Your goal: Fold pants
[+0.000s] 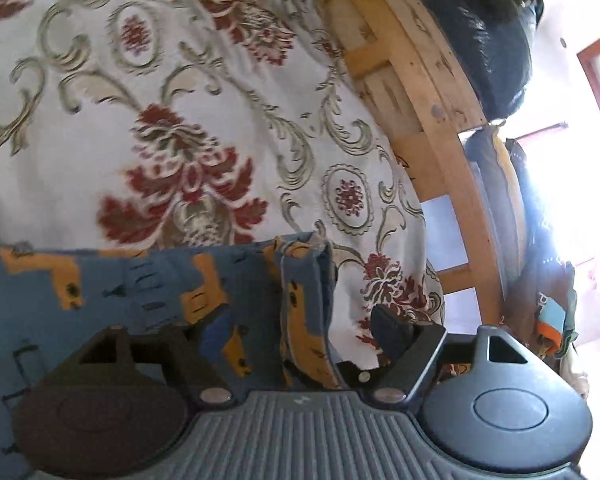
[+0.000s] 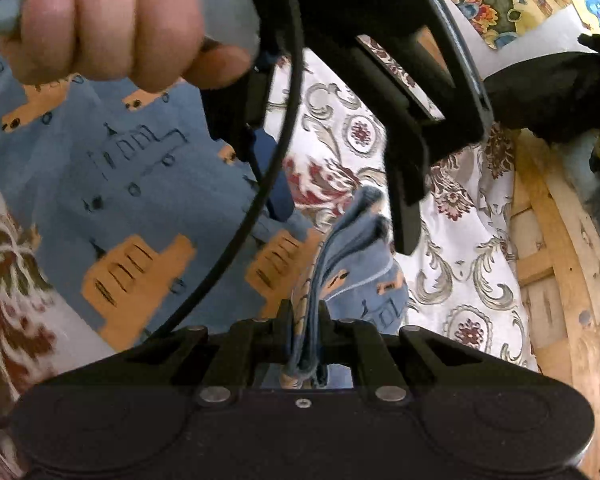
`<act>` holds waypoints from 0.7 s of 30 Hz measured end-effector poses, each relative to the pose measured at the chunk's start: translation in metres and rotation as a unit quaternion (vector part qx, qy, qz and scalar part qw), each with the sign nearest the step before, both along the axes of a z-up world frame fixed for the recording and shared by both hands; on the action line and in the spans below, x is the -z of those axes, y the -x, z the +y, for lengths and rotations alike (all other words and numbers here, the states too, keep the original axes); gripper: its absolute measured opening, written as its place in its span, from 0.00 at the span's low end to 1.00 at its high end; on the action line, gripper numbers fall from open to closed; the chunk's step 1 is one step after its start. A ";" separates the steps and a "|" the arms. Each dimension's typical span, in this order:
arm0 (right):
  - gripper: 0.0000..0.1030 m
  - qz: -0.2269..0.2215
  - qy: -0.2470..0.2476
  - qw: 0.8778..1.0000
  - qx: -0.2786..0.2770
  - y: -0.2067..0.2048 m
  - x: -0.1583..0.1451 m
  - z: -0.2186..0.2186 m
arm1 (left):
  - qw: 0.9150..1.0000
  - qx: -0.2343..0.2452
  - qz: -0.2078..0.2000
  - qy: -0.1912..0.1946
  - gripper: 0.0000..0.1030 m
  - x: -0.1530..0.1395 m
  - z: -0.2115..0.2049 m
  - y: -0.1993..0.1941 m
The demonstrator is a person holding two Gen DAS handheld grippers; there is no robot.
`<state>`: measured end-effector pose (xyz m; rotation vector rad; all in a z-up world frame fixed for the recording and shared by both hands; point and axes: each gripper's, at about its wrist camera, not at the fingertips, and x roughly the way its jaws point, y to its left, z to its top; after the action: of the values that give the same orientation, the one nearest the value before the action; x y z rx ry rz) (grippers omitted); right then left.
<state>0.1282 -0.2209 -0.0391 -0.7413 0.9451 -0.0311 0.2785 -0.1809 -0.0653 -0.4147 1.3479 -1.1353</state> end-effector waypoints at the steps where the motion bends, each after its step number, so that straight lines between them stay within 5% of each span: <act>1: 0.10 0.000 -0.002 1.000 -0.001 0.000 0.000 0.008 | 1.000 0.000 0.006 -0.001 0.79 0.004 0.004 -0.002; 5: 0.10 0.002 -0.011 0.999 -0.030 0.003 0.001 0.047 | 1.000 -0.006 0.011 -0.006 0.77 0.014 0.016 -0.008; 10: 0.11 0.012 -0.033 0.998 -0.056 -0.003 0.016 0.081 | 1.000 -0.012 -0.013 -0.022 0.64 0.010 0.051 -0.008; 15: 0.14 0.004 -0.042 0.998 -0.046 -0.006 0.029 0.082 | 0.995 -0.039 -0.054 -0.073 0.40 0.019 0.087 -0.008; 18: 0.31 -0.009 -0.047 0.998 -0.040 -0.003 0.030 0.074 | 0.994 -0.058 -0.052 -0.080 0.27 0.036 0.096 -0.009; 21: 0.33 -0.009 -0.076 0.997 -0.020 -0.002 0.029 0.064 | 0.994 -0.070 -0.036 -0.076 0.18 0.049 0.100 -0.011</act>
<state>0.1304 -0.1568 -0.0681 -0.6186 0.9049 0.0690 0.2897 -0.0804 -0.1147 -0.3487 1.3102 -0.9170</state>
